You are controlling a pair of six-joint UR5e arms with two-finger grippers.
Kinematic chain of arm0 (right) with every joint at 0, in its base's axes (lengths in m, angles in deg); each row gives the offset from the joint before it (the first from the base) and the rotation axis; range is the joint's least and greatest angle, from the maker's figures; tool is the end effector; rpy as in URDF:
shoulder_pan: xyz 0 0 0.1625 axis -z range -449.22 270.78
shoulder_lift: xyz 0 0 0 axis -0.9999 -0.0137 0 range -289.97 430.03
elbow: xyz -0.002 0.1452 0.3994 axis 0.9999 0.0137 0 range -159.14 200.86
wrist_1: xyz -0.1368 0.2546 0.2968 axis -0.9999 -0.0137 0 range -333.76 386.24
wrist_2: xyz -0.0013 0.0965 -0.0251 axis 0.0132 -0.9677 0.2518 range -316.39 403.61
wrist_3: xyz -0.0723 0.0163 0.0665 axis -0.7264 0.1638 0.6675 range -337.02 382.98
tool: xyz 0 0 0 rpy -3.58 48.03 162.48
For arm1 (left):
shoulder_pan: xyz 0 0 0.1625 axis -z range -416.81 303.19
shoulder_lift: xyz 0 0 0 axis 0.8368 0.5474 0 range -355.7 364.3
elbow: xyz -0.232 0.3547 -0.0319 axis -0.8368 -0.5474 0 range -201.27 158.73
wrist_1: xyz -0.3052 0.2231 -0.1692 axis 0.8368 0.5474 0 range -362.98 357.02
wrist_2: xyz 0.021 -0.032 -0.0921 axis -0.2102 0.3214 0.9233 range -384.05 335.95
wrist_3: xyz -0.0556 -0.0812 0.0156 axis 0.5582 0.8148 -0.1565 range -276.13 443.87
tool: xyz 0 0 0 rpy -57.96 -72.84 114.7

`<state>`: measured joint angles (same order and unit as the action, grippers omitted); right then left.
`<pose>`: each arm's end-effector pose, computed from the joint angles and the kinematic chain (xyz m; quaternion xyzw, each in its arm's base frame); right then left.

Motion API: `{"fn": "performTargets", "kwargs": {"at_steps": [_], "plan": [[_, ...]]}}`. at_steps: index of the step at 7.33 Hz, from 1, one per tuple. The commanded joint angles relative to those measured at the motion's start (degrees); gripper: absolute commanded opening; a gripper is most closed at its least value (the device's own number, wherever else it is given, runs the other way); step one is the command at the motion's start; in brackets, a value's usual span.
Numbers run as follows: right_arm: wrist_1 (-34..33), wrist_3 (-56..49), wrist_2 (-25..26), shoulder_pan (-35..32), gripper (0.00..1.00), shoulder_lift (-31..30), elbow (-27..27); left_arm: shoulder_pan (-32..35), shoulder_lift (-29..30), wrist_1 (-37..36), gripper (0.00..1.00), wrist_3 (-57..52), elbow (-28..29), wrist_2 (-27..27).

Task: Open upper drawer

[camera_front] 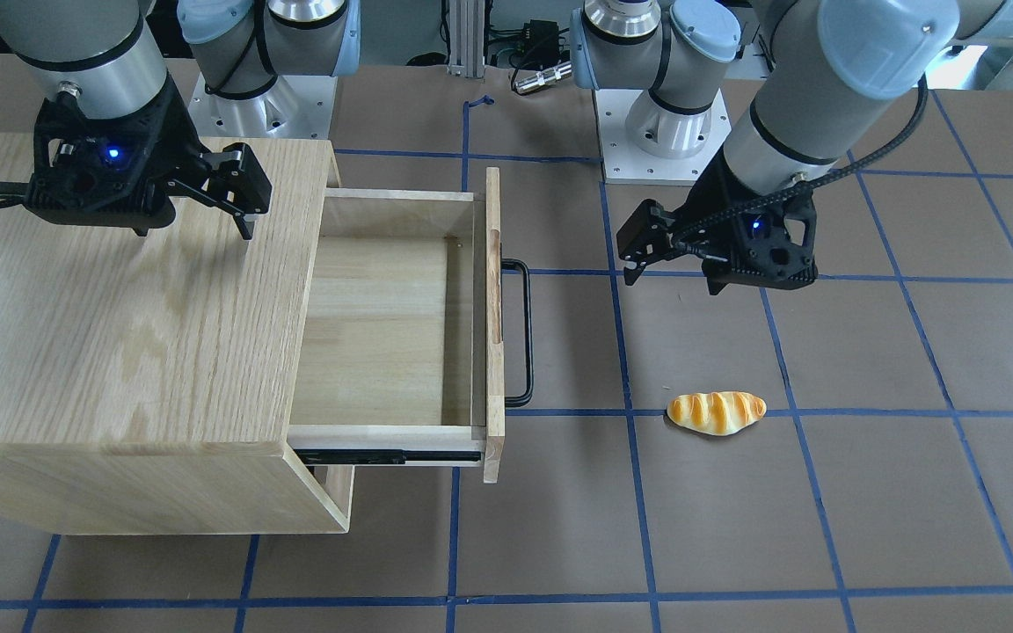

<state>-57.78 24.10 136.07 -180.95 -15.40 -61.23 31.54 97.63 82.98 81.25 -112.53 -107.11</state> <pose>0.1448 -0.5164 0.5050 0.0058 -0.9995 -0.0224 0.0221 -0.1304 -0.5183 0.4555 -0.0082 -0.9981 -0.0026 0.0607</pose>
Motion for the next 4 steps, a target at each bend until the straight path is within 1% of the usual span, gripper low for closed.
{"fn": "performTargets", "kwargs": {"at_steps": [1, 2, 3, 4], "plan": [[0.0, -0.1, 0.0, 0.0, 1.00, 0.0, 0.0, 0.3, -4.5, 6.2, 1.00, -0.3, 3.4, -3.7], [0.0, -0.1, 0.0, 0.0, 1.00, 0.0, -0.1, 0.3, -5.8, 6.2, 1.00, -0.1, 3.4, -4.5], [0.0, 0.0, 0.0, 0.0, 1.00, 0.0, 0.0, 0.3, -6.0, 6.0, 1.00, -0.1, 3.5, -6.2], [0.0, 0.0, 0.0, 0.0, 1.00, 0.0, 0.0, 0.3, -5.5, 5.4, 1.00, -0.1, 3.5, -6.5]]}}
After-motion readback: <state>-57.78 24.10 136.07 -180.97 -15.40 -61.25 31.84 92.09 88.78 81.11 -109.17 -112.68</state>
